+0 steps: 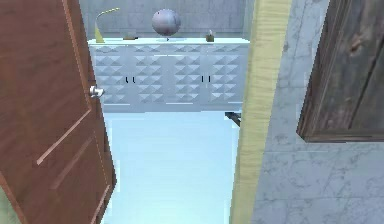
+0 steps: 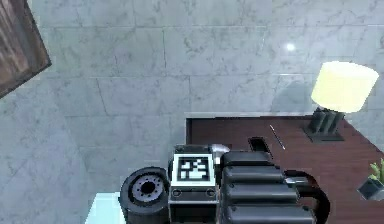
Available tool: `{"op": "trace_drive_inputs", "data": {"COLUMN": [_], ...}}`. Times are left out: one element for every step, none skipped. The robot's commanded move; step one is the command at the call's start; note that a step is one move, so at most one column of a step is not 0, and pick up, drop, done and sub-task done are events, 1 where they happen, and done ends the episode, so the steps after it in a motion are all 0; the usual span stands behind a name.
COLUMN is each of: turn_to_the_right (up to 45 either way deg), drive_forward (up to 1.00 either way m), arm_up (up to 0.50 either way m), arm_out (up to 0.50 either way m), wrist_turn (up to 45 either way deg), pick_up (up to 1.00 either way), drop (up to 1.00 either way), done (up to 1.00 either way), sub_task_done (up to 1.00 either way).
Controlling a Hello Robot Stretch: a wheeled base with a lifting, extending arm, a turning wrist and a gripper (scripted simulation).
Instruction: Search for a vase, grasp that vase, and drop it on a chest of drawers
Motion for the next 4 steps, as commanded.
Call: {"op": "trace_drive_inputs", "data": {"turn_to_the_right": [-9.0, -3.0, 0.0, 9.0], "drive_forward": [0.0, 0.0, 0.9, 0.0], "arm_up": [0.0, 0.0, 0.0, 0.0], "arm_out": [0.0, 0.0, 0.0, 0.0], "wrist_turn": [0.0, 0.0, 0.0, 0.0], "pick_up": [0.0, 0.0, 0.0, 0.0], "drop": [0.0, 0.0, 0.0, 0.0], "done": [0.0, 0.0, 0.0, 0.0], "sub_task_done": [0.0, 0.0, 0.0, 0.0]}}
